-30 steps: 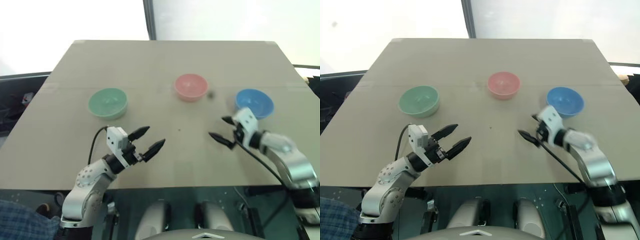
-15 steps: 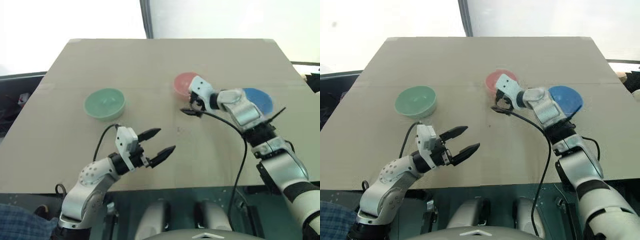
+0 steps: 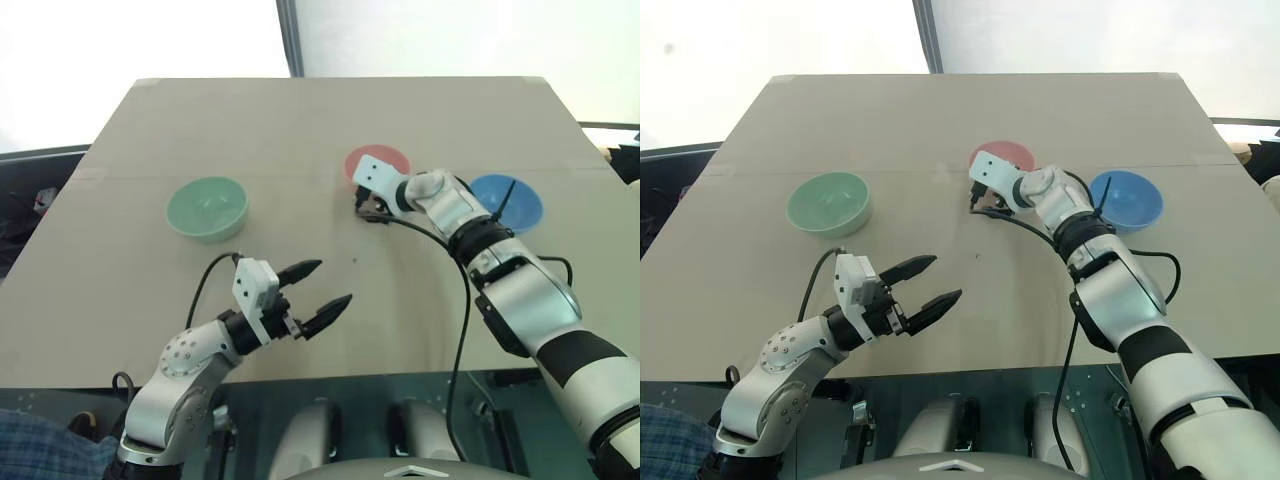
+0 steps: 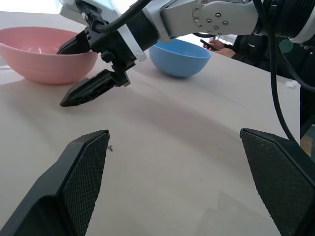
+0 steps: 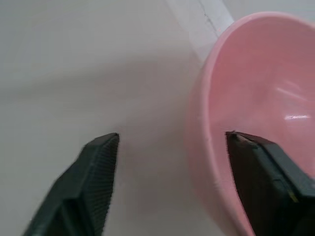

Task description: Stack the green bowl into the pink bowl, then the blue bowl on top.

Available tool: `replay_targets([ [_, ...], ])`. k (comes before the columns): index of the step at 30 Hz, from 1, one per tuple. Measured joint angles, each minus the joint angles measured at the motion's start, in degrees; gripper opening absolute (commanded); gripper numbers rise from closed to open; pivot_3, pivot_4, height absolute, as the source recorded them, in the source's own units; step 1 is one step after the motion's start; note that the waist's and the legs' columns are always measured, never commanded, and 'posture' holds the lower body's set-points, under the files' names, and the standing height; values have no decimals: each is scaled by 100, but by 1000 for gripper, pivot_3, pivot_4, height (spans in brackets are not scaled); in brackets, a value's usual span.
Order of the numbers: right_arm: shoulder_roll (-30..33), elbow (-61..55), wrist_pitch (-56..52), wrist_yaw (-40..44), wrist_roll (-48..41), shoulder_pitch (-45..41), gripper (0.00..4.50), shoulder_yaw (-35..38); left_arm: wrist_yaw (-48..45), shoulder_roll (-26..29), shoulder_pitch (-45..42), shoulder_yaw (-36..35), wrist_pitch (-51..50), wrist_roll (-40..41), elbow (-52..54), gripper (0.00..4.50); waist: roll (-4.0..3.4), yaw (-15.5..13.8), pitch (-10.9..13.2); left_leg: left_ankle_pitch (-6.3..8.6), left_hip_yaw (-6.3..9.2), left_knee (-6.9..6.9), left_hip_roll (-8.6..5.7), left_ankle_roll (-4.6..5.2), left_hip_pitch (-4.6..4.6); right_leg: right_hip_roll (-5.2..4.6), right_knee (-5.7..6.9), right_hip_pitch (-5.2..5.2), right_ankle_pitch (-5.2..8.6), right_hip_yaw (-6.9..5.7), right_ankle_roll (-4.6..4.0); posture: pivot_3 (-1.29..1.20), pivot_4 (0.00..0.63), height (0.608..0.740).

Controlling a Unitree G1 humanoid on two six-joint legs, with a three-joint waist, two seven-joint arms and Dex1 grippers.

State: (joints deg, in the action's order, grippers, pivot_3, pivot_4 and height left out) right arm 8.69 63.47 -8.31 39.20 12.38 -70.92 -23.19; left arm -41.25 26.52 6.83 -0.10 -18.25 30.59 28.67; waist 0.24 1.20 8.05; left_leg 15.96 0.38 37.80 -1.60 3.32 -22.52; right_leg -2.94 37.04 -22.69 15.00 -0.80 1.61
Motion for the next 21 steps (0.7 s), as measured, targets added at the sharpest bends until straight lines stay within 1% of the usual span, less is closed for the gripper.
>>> replay_targets([
  [1,-11,45,46,-16,34,-35,1948,4,25,-4,0,-4,0,0,0,4500,0,-1,0,0,0,-1,0,0,0,0,0,0,0,0,0,0,150,740],
  [5,-48,195,226,-11,93,-46,92,61,51,-31,9,-63,5,1,-1,4500,-1,-2,0,0,0,-1,0,0,0,0,0,1,0,0,0,0,150,740],
  [6,-46,211,229,-4,107,-46,16,67,51,-33,11,-64,5,1,-1,4500,-1,-2,0,0,0,-1,0,0,0,0,0,1,0,0,0,0,150,740],
  [13,-31,217,274,72,170,-39,16,182,50,-65,11,-66,6,1,-3,4500,-1,2,0,0,0,-1,0,0,0,0,0,1,0,0,0,0,150,740],
  [15,35,1,249,200,147,52,16,229,48,-66,7,-65,7,1,-4,4500,-1,-3,0,0,1,-1,0,0,0,0,-1,1,0,0,0,0,150,740],
  [16,184,-547,128,407,104,280,16,246,45,-69,3,-63,10,2,-6,4500,0,-7,0,0,1,-2,0,0,-2,-1,-1,1,0,0,0,0,150,740],
  [17,212,-631,103,441,100,316,16,246,46,-68,7,-65,10,1,-8,4500,0,-20,0,0,3,-1,0,0,-2,-2,-2,1,0,0,0,0,150,740],
  [18,322,-998,-46,558,104,479,16,240,41,-69,0,-58,11,1,-11,4500,0,-31,0,0,3,-3,-1,0,-5,-3,-4,2,0,-1,1,0,150,740],
  [19,625,-1965,-413,837,99,921,16,226,33,-68,12,-72,15,2,-25,4500,1,-59,-1,1,8,-2,-2,1,-10,-5,-6,1,0,-3,1,0,150,740],
  [21,1070,-3384,-1058,1240,93,1581,16,182,-6,-57,6,-76,17,3,-55,4500,1,-78,-1,1,11,-1,-3,2,-21,-6,-10,-1,-1,-4,1,0,150,740],
])
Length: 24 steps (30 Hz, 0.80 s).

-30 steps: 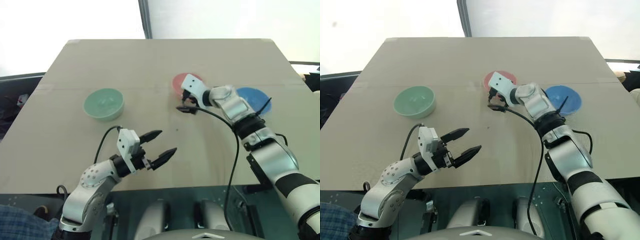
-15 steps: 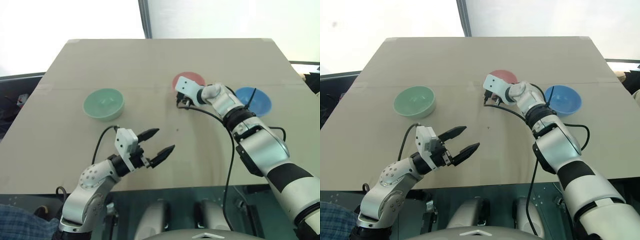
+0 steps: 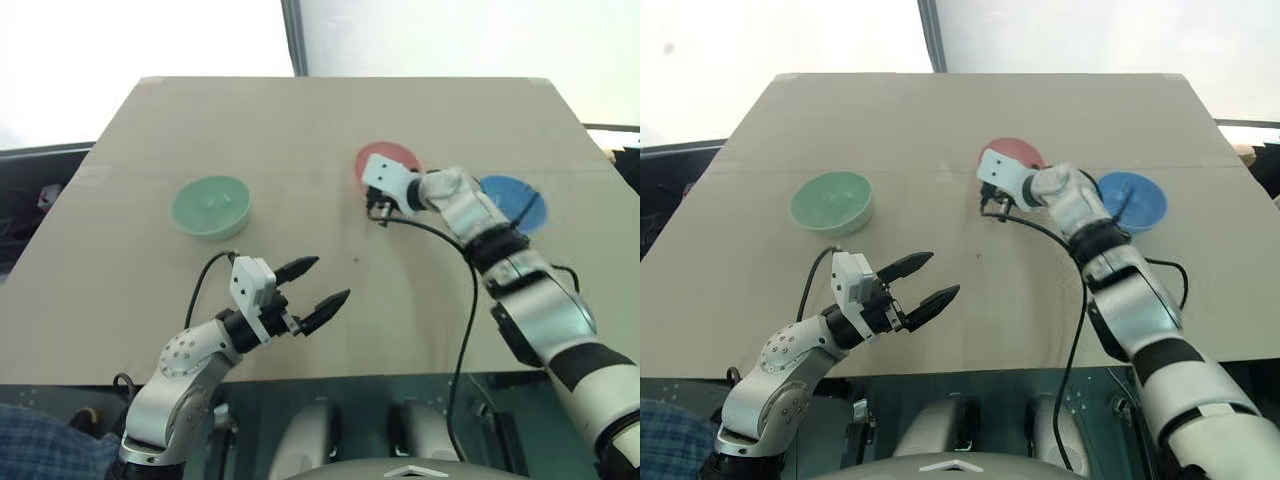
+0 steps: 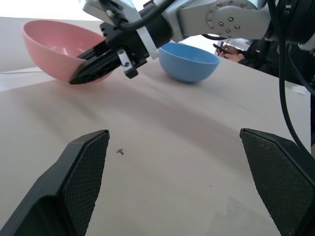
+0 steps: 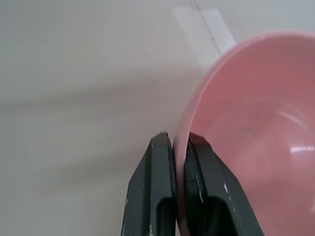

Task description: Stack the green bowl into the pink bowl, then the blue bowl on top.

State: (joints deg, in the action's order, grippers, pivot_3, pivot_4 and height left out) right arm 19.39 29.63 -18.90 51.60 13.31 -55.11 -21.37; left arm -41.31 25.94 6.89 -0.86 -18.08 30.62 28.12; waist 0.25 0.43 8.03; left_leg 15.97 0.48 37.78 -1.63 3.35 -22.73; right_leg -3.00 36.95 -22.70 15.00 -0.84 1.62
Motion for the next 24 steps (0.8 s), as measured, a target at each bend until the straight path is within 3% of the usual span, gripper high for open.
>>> replay_targets([
  [3,575,-2008,-1026,607,-22,899,16,-152,-100,11,-73,29,14,-2,-121,4500,-2,39,-1,2,-2,0,2,4,-1,0,-1,-1,0,1,0,0,150,740],
  [9,1022,-4577,-2462,1039,-18,1779,16,-689,-218,-4,-257,98,49,-4,-298,4500,-3,55,-2,3,-3,1,14,4,8,6,4,1,0,2,0,0,150,740],
  [14,905,-5482,-3165,866,78,1823,16,-1272,-369,10,-289,143,55,-3,-436,4500,3,24,-5,1,-1,8,13,1,14,4,7,2,-2,0,-4,0,150,740],
  [18,910,-5496,-3210,777,92,1784,16,-1437,-433,39,-391,144,53,-2,-479,4500,3,16,-5,-1,0,8,7,-2,10,0,1,2,-2,0,-4,0,150,740],
  [20,918,-5496,-3210,751,86,1754,734,-1441,-465,40,-409,144,53,-2,-486,4500,3,21,-5,-1,-1,8,7,-2,10,1,0,2,-2,0,-4,0,150,740],
  [21,920,-5496,-3210,750,82,1751,804,-1441,-467,40,-410,144,53,-2,-489,4500,3,21,-5,-1,-1,8,7,-2,10,1,0,2,-2,0,-4,0,150,740],
  [22,939,-5496,-3207,746,55,1741,1348,-1441,-474,40,-424,144,50,-2,-513,4500,3,22,-5,-1,0,8,8,-2,10,2,0,2,-2,-1,-4,0,150,740],
  [24,969,-5495,-3196,748,3,1741,2012,-1441,-477,39,-425,144,49,-2,-513,4500,3,21,-5,-1,0,8,8,-2,11,2,0,2,-2,-1,-4,0,150,740],
])
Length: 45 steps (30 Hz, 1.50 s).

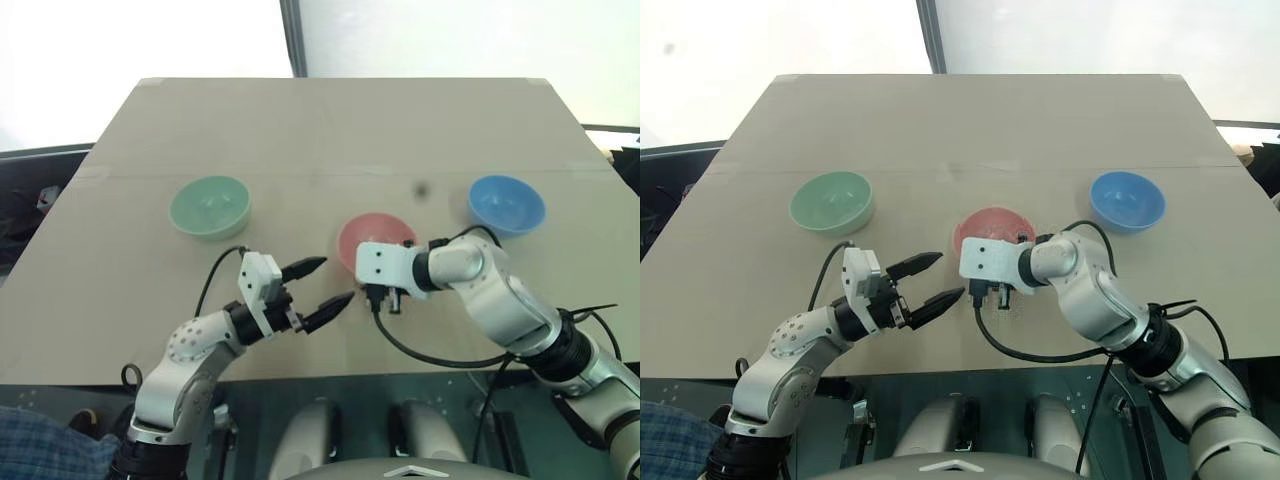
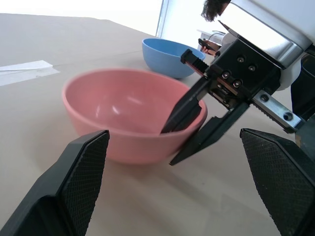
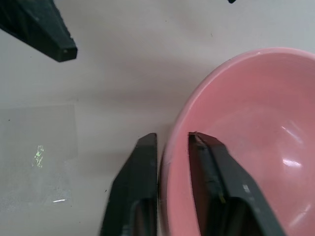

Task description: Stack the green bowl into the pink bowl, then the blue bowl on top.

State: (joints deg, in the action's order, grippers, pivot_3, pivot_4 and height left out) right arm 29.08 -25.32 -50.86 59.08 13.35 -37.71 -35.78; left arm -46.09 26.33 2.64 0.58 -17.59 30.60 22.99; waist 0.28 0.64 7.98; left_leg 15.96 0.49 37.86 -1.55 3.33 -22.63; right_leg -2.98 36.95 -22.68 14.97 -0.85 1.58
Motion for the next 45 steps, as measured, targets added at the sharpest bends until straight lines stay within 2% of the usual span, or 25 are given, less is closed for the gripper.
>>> replay_targets([
  [1,20,0,8,4,-29,0,2296,0,0,0,0,0,0,0,0,4500,0,0,0,0,0,0,0,0,0,0,0,0,0,0,0,0,150,740],
  [3,94,0,28,10,-65,-1,3283,1,0,0,-2,0,-1,-1,0,4500,0,-2,0,0,0,2,0,0,0,0,1,1,0,0,0,0,150,740],
  [4,123,0,28,13,-98,-1,3525,10,0,-1,-5,1,-2,0,-1,4500,1,-1,0,0,0,3,0,0,0,0,1,1,0,0,0,0,150,740],
  [5,136,0,26,20,-137,-1,4038,21,0,-1,-9,1,-2,0,-1,4500,1,0,0,0,0,3,0,0,0,0,1,1,0,0,0,0,150,740],
  [6,141,0,25,29,-165,-1,4285,31,0,-2,-12,1,-3,0,-1,4500,1,0,0,0,0,3,0,0,0,0,1,1,0,0,0,0,150,740],
  [8,147,-1,21,54,-265,-1,4285,46,0,-4,-16,2,-4,0,-1,4500,1,0,0,0,0,3,1,0,0,0,1,1,0,0,0,0,150,740],
  [9,146,-135,-131,187,-731,51,4285,482,2,-9,-20,6,-16,-1,-1,4500,1,-8,0,1,0,3,1,1,-1,0,1,2,0,0,0,0,150,740],
  [10,147,-145,-143,190,-754,51,4285,534,2,-9,-20,7,-17,-1,-1,4500,1,-8,0,1,0,3,1,1,-2,-1,1,2,0,0,1,0,150,740],
  [15,-281,-371,-934,-19,-1901,225,4285,2423,40,-5,-54,-14,-71,2,-1,4500,5,-32,-3,2,3,4,2,3,-4,-1,2,3,-1,-2,1,0,150,740],
  [19,-184,-782,-1326,82,-3014,961,4285,3976,231,36,-58,-93,-143,-5,0,4500,6,-67,-4,8,2,2,1,14,-10,-2,-9,7,-1,-2,1,0,150,740],
  [26,338,-988,-1200,187,-4068,2189,4285,5489,643,235,-379,-402,-201,-363,-455,4500,3,-128,-4,20,-1,6,6,34,-6,0,-3,7,0,-2,1,0,150,740],
  [29,433,-1116,-961,166,-4600,2343,4285,5874,987,353,-799,-504,-104,-861,-1116,4500,2,-128,-4,20,-3,16,8,35,-2,2,10,10,-1,-1,2,0,150,740],
  [36,570,-1215,-371,-78,-5248,2256,4285,6068,1249,880,-1302,-388,225,-2002,-2136,4500,4,-144,-5,12,-3,20,6,22,-11,1,1,9,-1,-1,2,0,150,740],
  [39,684,-1228,-181,-195,-5450,2259,4285,6068,1252,1081,-1399,-209,448,-2429,-2295,4500,5,-148,-6,13,-4,20,4,24,-15,-3,-5,10,-1,-1,3,0,150,740],
  [45,894,-1221,140,-454,-5603,2358,4285,5957,1415,1116,-1667,-87,659,-2928,-2410,4500,6,-148,-6,23,-4,20,7,39,-15,-4,-3,9,-1,-1,3,0,150,740],
])
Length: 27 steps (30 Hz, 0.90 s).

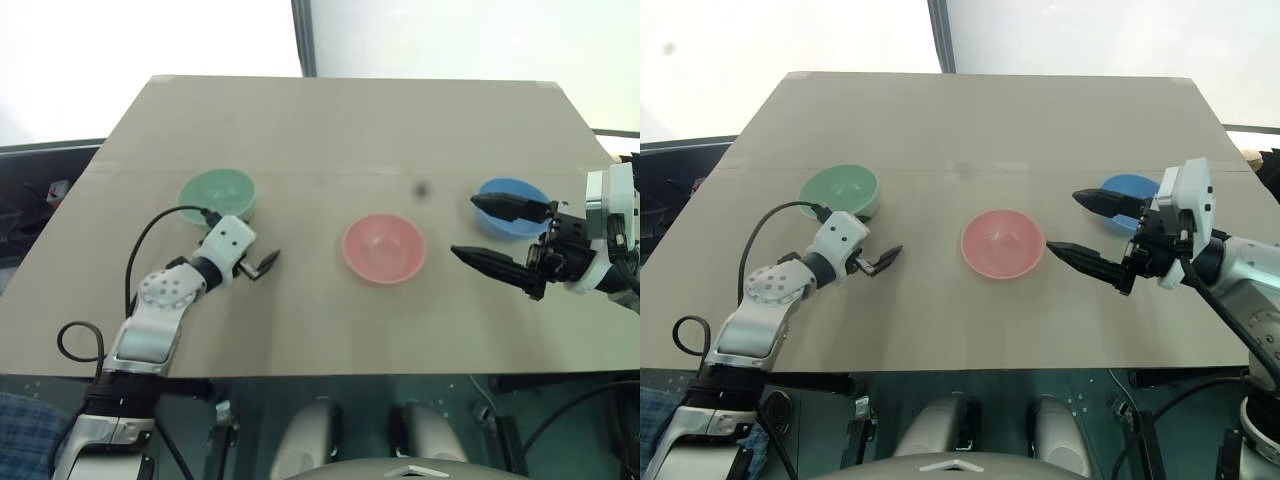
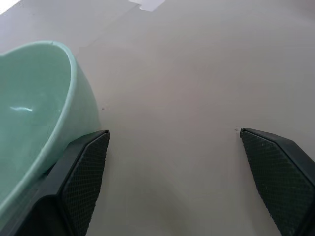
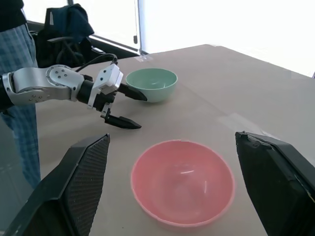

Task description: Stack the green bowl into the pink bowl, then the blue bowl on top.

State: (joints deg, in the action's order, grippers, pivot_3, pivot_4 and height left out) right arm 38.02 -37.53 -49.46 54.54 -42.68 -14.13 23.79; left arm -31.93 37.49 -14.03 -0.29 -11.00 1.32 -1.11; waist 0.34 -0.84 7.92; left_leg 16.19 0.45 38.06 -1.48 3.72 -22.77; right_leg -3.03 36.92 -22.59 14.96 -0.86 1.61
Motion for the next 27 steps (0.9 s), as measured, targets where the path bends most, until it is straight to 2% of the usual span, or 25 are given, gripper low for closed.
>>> replay_targets([
  [11,248,137,348,-235,-141,137,4285,-323,201,-69,-320,-46,298,-158,67,4500,2,-1,-1,-8,-1,3,0,-12,-1,0,1,0,0,0,1,0,150,740],
  [21,378,163,513,-387,-342,137,4285,-364,480,177,-453,-219,268,-519,-222,4500,3,1,-1,-9,-2,5,-1,-14,-1,1,4,1,-1,0,1,0,150,740],
  [27,389,162,601,-500,-448,142,4285,-375,327,285,-425,-130,-54,-681,-480,4500,4,-1,-2,-9,-2,7,-1,-14,-1,1,4,1,-1,0,1,0,150,740],
])
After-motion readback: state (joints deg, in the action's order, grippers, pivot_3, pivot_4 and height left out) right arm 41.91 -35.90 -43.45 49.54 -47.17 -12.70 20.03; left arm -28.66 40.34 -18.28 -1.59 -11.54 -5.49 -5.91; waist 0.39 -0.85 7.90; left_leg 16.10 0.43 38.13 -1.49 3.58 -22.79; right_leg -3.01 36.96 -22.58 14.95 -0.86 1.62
